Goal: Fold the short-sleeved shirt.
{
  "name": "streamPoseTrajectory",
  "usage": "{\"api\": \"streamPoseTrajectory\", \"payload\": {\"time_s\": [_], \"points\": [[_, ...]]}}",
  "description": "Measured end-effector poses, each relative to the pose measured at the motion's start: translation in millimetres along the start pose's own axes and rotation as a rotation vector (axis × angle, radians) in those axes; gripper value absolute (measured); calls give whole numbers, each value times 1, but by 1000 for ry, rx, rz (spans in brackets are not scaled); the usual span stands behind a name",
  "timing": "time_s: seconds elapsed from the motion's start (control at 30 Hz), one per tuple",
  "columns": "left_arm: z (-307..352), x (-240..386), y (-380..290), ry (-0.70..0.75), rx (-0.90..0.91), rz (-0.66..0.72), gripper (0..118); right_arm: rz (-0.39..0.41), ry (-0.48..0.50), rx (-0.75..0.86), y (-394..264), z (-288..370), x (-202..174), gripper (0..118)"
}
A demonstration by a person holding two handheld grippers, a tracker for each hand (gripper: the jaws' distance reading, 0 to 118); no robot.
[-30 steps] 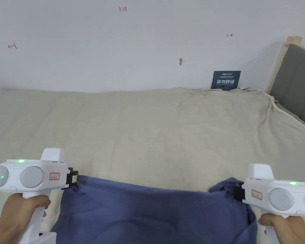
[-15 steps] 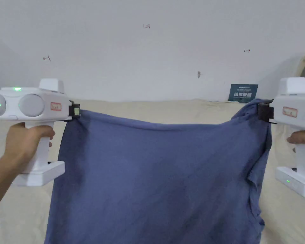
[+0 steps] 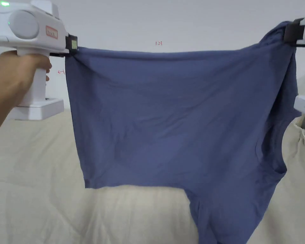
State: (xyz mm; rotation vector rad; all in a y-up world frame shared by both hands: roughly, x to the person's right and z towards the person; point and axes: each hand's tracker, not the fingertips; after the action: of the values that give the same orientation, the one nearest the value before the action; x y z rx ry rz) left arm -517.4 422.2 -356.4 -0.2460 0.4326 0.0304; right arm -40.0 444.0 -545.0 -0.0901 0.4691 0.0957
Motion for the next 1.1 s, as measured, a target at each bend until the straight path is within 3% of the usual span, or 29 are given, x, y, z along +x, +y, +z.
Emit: {"api": "streamPoseTrajectory", "payload": {"time_s": [0.17,0.33,0.8,1.1], "points": [[4,6,9,12,21,-15,2,28,-6,33,9,1,-1,3],[-15,6,-21,9,-28,-18,2,15,-5,33,-30,-8,0,3],[-81,20,-206,-8,-346,-37,2,-8,21,-302,-233,-41,0,3],[-55,16,-303,-26,-481,-1,2,-80,47,-438,-326,2,-11,3]]}}
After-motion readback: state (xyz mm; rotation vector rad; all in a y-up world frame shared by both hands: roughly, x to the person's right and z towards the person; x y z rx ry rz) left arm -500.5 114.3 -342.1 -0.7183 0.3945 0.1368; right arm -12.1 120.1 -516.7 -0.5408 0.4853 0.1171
